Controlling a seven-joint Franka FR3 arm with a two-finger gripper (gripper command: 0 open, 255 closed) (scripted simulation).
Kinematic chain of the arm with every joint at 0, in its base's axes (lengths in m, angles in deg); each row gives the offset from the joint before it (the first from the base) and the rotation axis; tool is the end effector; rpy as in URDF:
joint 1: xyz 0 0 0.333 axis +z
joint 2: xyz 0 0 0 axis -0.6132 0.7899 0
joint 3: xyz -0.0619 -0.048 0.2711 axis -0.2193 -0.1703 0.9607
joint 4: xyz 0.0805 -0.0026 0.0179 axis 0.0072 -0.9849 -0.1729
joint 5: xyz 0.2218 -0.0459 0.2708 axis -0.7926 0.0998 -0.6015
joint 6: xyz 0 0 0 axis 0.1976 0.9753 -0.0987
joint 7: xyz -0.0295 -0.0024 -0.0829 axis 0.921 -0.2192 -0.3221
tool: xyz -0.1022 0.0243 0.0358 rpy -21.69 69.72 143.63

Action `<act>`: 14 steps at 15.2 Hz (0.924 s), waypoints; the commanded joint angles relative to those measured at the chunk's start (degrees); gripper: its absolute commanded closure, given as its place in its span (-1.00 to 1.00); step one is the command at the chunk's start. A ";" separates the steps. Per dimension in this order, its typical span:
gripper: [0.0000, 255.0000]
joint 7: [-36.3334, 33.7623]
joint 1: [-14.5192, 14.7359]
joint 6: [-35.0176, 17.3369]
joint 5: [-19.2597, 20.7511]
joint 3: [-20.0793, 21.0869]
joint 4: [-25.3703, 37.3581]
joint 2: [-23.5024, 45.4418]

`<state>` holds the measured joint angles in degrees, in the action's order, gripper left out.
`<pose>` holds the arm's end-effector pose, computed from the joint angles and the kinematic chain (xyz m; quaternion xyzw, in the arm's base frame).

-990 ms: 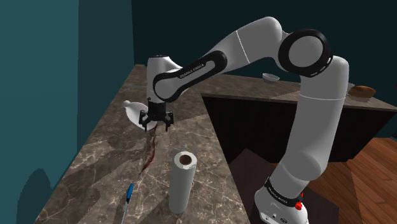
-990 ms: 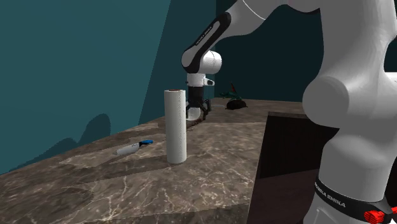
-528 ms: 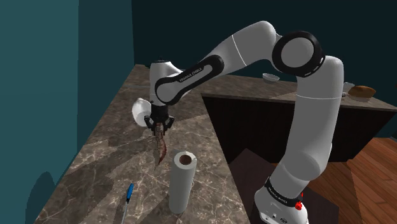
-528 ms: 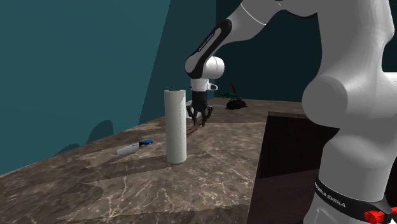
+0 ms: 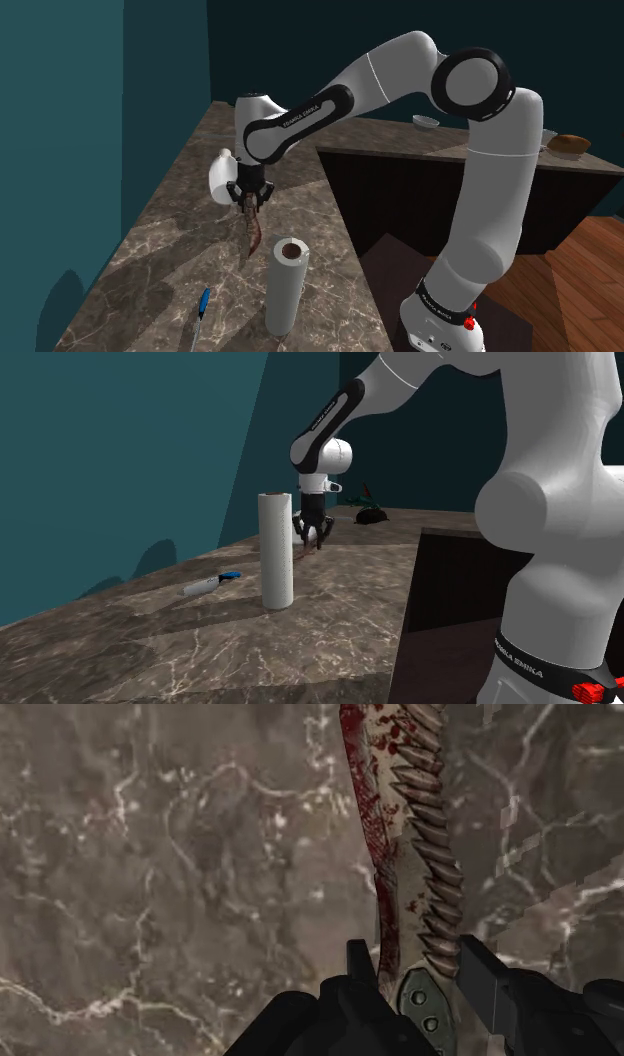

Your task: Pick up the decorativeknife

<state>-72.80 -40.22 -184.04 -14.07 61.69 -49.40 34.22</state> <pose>0.5215 0.1882 0.2995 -0.9516 0.3053 0.0357 0.0019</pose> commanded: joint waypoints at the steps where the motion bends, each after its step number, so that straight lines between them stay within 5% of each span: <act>1: 1.00 0.17 -0.12 1.10 -0.45 0.21 0.27 -0.91; 14: 1.00 1.52 -0.85 9.26 -2.90 1.03 3.94 -5.80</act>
<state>-71.27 -41.09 -175.25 -16.91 62.69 -45.84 28.51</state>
